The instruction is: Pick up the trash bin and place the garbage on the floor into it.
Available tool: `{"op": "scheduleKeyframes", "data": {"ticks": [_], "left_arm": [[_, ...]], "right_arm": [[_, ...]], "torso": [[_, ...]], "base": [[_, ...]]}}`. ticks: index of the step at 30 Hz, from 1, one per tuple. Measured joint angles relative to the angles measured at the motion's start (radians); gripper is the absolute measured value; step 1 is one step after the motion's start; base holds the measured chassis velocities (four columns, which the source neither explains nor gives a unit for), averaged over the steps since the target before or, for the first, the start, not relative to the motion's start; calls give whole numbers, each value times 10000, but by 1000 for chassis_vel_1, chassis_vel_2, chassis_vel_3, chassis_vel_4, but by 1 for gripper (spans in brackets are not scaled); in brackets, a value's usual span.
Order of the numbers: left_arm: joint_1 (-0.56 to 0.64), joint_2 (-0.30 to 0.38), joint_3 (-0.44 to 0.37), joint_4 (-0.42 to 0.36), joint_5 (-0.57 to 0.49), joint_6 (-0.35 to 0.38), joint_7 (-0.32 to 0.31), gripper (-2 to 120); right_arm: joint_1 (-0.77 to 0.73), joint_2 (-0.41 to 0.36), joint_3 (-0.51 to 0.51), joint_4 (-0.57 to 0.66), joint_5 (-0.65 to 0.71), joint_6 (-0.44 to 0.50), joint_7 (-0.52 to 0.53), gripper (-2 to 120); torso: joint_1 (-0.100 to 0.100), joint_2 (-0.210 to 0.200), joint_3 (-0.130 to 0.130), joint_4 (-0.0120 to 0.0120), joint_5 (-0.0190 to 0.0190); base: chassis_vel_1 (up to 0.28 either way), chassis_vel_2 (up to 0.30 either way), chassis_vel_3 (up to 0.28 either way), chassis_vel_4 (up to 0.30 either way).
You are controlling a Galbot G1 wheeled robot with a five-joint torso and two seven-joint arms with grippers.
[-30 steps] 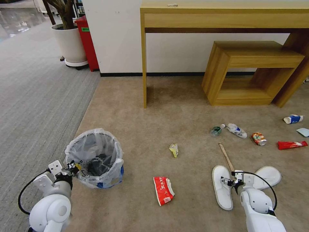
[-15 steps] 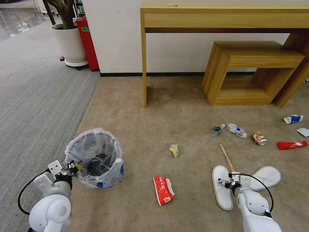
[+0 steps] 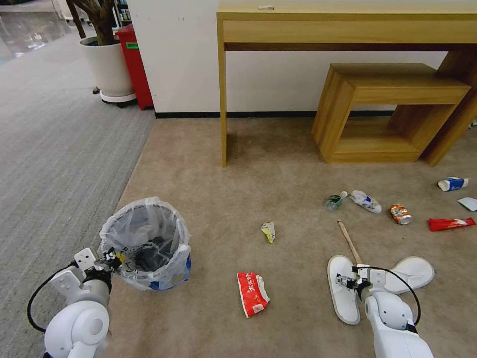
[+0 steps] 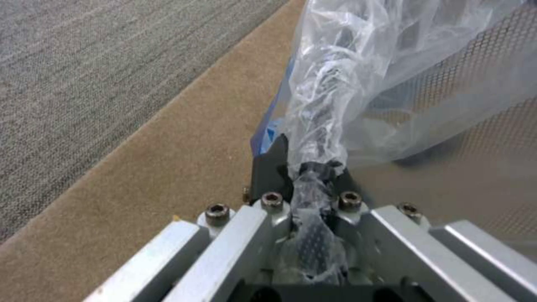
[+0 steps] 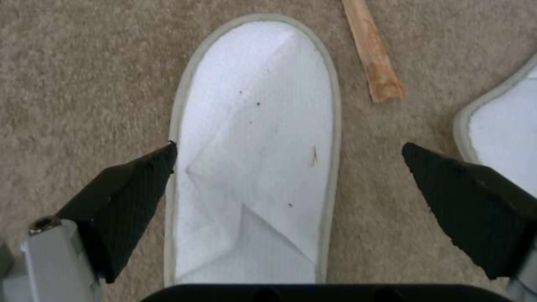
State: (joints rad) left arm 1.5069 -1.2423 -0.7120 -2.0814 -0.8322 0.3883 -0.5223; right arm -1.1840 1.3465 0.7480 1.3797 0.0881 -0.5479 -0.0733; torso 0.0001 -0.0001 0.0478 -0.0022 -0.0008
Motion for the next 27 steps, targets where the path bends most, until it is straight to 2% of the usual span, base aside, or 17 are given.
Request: {"op": "scheduleKeyframes", "data": {"ticks": [27], "left_arm": [[-33,4,15,-41,-53,-12,-4,1]], "right_arm": [[247,92,34,-691,-250,290,-42,100]], "torso": [[0,0,0,0,0]], "base": [[0,0,0,0]]}}
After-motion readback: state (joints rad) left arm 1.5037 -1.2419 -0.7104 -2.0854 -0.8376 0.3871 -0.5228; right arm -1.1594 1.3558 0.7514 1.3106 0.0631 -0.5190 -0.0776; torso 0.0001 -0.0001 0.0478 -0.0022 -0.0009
